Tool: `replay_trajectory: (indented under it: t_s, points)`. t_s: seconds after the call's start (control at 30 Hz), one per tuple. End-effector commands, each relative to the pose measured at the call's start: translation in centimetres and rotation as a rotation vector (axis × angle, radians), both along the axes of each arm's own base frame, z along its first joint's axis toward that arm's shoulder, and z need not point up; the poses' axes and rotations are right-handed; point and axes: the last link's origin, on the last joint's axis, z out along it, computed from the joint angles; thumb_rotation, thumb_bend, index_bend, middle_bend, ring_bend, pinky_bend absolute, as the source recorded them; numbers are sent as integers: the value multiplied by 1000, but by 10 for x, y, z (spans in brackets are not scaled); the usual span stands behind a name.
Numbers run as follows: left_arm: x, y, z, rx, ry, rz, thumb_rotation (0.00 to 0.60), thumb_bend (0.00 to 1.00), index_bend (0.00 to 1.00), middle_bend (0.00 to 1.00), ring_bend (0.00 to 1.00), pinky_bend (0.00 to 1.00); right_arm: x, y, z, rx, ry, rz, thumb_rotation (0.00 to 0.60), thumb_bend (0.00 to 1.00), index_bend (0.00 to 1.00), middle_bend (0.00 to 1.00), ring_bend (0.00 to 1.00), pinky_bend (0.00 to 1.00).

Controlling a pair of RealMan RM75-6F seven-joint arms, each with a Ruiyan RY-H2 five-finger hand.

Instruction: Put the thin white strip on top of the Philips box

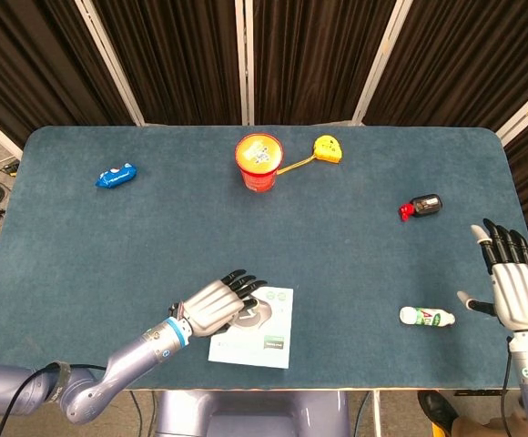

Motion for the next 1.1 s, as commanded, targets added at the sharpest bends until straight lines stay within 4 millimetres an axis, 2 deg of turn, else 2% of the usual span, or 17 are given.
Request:
replay_trajectory:
  t_s: [0.03,0.2,0.63,0.9,1.1]
  points:
    - [3,1,3,8,-20,1,600,1000,302,0,0,0,0,0,0,0,-1,0,600,0,61,0,0,0]
    - [3,-1,7,5,-38,-5,600,1000,302,0,0,0,0,0,0,2,-5,2,600,0,61,0,0,0]
    - [-2,-6,0,-17,-7,6,600,1000,304,0,0,0,1,1,3,-7,-11,6,600,0,64,0,0,0]
    - [-1,-2,6,8,-16,8,600,1000,305,0,0,0,1,1,4,-9,-17,7,600,0,64,0,0,0]
    - [-3,-3,2,2,-2,8,600,1000,305,0,0,0,2,1,4,-8,-16,11,600,0,64,0,0,0]
